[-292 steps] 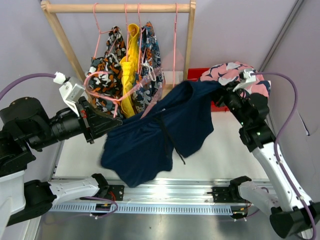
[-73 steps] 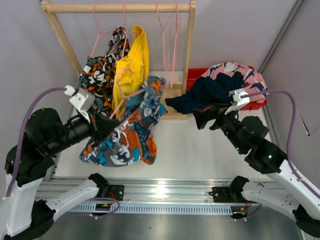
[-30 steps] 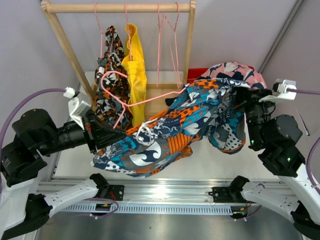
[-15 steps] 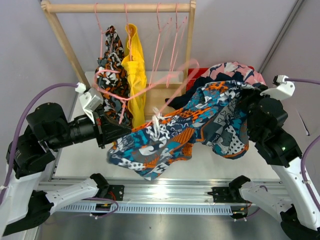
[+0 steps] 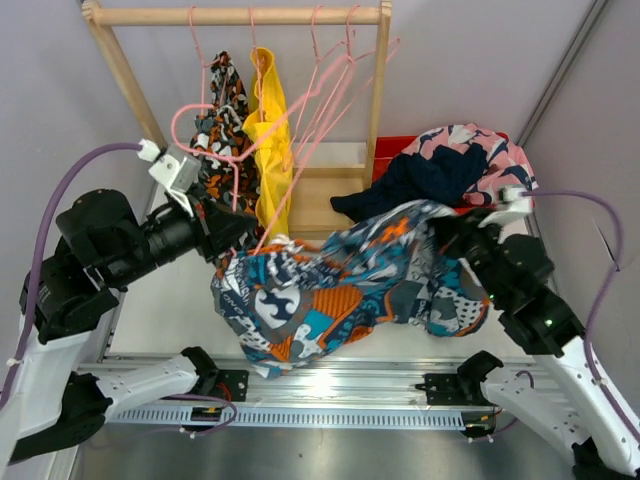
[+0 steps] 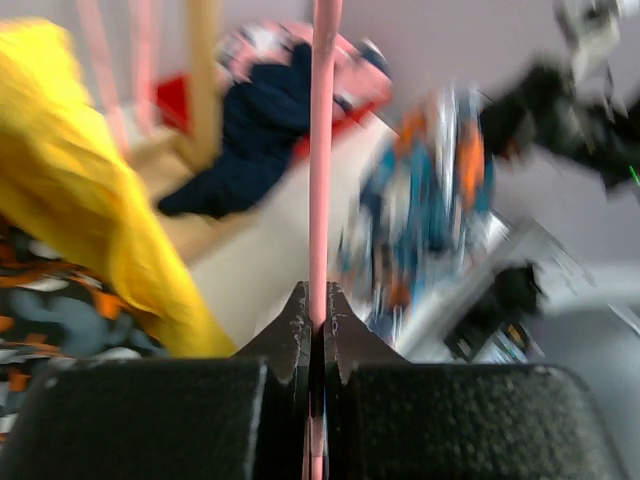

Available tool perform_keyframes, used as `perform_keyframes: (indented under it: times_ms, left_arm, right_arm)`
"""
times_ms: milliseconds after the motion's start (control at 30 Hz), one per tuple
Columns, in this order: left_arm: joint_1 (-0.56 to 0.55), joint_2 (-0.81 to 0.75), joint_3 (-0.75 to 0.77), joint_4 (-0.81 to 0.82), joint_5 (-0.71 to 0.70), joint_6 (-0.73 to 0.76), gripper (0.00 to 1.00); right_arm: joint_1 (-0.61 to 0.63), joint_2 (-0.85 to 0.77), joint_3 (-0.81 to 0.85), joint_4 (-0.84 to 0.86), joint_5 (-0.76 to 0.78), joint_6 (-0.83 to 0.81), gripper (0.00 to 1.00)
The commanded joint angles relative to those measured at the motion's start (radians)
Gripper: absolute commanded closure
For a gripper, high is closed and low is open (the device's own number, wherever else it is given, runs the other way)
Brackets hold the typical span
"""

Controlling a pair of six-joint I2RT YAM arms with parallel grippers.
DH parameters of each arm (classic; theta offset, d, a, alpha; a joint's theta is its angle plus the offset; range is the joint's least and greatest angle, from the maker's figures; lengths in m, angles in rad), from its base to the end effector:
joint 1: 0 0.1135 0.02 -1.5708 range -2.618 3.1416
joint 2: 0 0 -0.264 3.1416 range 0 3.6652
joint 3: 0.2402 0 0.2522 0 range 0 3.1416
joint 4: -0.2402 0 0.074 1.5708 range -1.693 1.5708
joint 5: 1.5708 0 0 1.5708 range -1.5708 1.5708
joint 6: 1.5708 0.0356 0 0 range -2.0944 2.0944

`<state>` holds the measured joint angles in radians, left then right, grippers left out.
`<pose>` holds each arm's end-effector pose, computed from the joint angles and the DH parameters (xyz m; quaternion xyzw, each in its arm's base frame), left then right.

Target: Remove the shorts from the hanger

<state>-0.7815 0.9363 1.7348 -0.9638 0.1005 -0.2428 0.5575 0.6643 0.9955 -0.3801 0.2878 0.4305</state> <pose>0.0680 -0.0725 0.5254 0.2341 0.7260 -0.3497 0.5439 0.1176 0.0614 0.4074 0.0532 0.7215 0.2322 0.6501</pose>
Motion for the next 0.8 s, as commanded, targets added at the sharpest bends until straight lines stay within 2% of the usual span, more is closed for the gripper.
perform_keyframes:
  times_ms: [0, 33, 100, 133, 200, 300, 367, 433, 467, 533, 567, 600, 667, 700, 767]
  left_arm:
    - [-0.004, 0.019, 0.043, 0.190, -0.252, 0.033, 1.00]
    - [-0.004, 0.042, 0.052, 0.244, -0.327, 0.039, 1.00]
    - [-0.004, 0.074, 0.078, 0.276, -0.384, 0.062, 1.00]
    - [-0.004, 0.091, 0.097, 0.269, -0.415, 0.068, 1.00]
    - [-0.004, 0.125, 0.190, 0.255, -0.514, 0.101, 1.00]
    - [-0.004, 0.128, 0.287, 0.199, -0.674, 0.163, 1.00]
    - [-0.004, 0.101, 0.292, 0.192, -0.744, 0.186, 1.00]
    - [-0.004, 0.078, 0.295, 0.177, -0.780, 0.195, 1.00]
    - [-0.004, 0.070, 0.298, 0.163, -0.797, 0.195, 1.00]
    - [-0.004, 0.046, 0.293, 0.134, -0.846, 0.197, 1.00]
    - [-0.004, 0.038, 0.290, 0.128, -0.858, 0.201, 1.00]
    - [-0.004, 0.023, 0.283, 0.116, -0.884, 0.206, 1.00]
    - [-0.004, 0.012, 0.285, 0.105, -0.909, 0.211, 1.00]
    - [-0.004, 0.009, 0.285, 0.091, -0.933, 0.220, 1.00]
    - [-0.004, 0.004, 0.282, 0.086, -0.952, 0.237, 1.00]
  right_arm:
    - [0.198, 0.024, -0.055, 0.184, -0.274, -0.086, 1.00]
    - [0.259, 0.034, -0.044, 0.176, -0.228, -0.113, 1.00]
    - [0.420, 0.053, -0.018, 0.149, -0.080, -0.163, 1.00]
    - [0.459, 0.069, 0.018, 0.138, -0.023, -0.199, 1.00]
    - [0.505, 0.073, 0.061, 0.124, 0.141, -0.223, 1.00]
    - [0.498, 0.087, 0.181, 0.161, 0.336, -0.310, 1.00]
    - [0.432, 0.153, 0.309, 0.231, 0.425, -0.421, 1.00]
    - [0.345, 0.230, 0.415, 0.277, 0.407, -0.501, 1.00]
    - [0.211, 0.279, 0.475, 0.273, 0.348, -0.516, 1.00]
    - [0.034, 0.440, 0.683, 0.215, 0.239, -0.462, 1.00]
    - [-0.137, 0.556, 0.759, 0.195, 0.121, -0.378, 1.00]
    - [-0.210, 0.610, 0.899, 0.181, 0.072, -0.343, 1.00]
    - [-0.350, 0.717, 1.015, 0.190, 0.001, -0.306, 1.00]
    - [-0.381, 0.816, 1.120, 0.196, -0.012, -0.294, 1.00]
    - [-0.444, 0.917, 1.218, 0.192, -0.035, -0.280, 1.00]
